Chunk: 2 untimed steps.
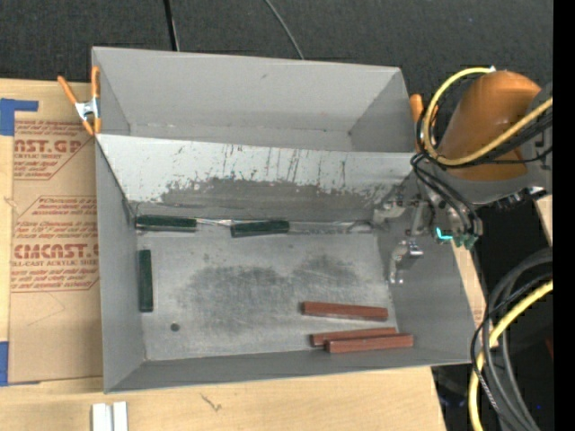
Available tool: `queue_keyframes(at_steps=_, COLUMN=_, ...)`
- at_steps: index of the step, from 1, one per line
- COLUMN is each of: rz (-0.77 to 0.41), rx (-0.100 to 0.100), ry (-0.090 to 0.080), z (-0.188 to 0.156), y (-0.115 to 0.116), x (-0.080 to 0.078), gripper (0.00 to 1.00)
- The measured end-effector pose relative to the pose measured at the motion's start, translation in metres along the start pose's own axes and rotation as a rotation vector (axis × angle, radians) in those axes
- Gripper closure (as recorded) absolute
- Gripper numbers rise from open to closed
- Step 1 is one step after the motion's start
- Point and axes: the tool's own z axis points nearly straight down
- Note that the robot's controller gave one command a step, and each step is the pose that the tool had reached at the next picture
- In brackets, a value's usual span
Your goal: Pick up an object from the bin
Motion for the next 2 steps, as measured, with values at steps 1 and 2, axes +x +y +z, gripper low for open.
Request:
queue_keyframes(at_steps=1, rz=-0.001, rx=0.001, ry=-0.007, z=-0.005, y=0.000, x=-0.002, gripper=0.00)
queue_keyframes(at_steps=2, rz=-0.066, rx=0.003, ry=-0.014, z=0.026, y=0.006, x=0.025, gripper=0.00)
